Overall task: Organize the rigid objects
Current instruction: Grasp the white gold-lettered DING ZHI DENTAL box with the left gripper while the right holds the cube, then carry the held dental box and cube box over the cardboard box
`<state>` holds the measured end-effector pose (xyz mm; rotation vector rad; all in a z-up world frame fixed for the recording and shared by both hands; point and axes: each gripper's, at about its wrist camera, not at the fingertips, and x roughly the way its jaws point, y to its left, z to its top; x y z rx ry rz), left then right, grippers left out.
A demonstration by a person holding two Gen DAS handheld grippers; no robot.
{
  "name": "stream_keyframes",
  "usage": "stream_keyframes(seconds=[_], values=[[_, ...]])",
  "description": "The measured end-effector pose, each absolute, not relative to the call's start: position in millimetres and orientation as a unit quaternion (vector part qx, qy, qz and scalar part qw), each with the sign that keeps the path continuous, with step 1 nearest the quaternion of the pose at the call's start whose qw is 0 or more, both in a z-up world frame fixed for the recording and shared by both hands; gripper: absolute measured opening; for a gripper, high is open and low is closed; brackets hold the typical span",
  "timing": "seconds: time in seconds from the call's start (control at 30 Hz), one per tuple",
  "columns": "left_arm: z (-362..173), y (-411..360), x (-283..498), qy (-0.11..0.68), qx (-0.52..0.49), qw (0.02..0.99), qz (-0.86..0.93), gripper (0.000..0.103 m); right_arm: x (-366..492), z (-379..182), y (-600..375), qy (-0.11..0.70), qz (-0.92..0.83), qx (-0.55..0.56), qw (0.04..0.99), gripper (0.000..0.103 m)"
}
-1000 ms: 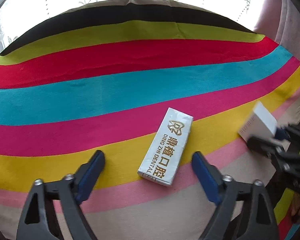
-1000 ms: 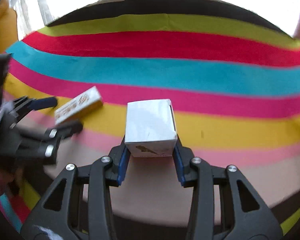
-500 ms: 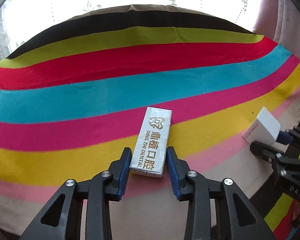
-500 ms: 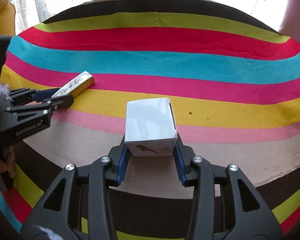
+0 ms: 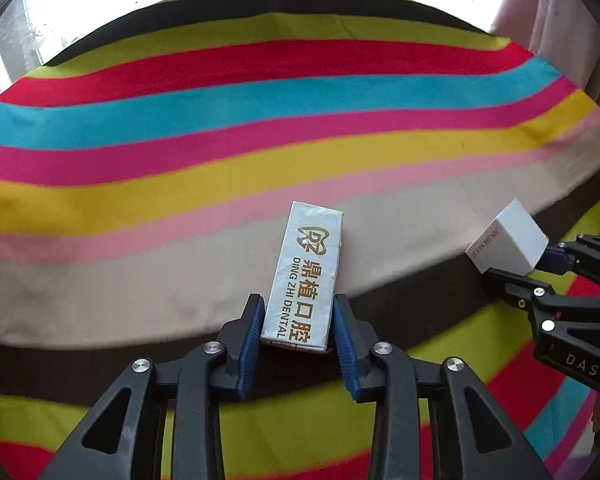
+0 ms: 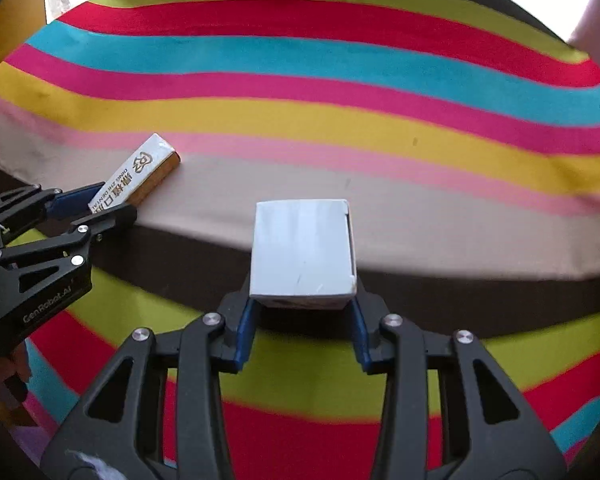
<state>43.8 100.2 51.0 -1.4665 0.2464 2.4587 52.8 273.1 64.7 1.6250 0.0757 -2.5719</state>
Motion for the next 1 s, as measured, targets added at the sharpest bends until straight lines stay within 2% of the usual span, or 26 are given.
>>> stream_keyframes(seconds=[0.13,0.3,0.43,0.7,1.0], values=[[50.7,93.0,64.7,0.084,-0.517,0.135,0.841,0.036,77.5,65.5,267.1,0.022,-0.842,0.537,0.052,0.044],[48.8,85.1,93.8,0.078,-0.514,0.147,0.841,0.035,112.0,68.4,267.1,-0.019,-0.843,0.534,0.068,0.044],[51.5,75.5,98.9,0.037,-0.519,0.157,0.839,0.032,140.7,75.7,268.8,-0.038,-0.845,0.526,0.084,0.044],[53.6,85.4,112.3,0.056,-0.532,0.170,0.827,0.032,175.3,87.0,266.7,-0.042,-0.849,0.518,0.094,0.044],[70.9,78.2,164.7,0.046,-0.519,0.191,0.832,0.032,201.4,96.5,241.3,-0.027,-0.855,0.506,0.113,0.044]])
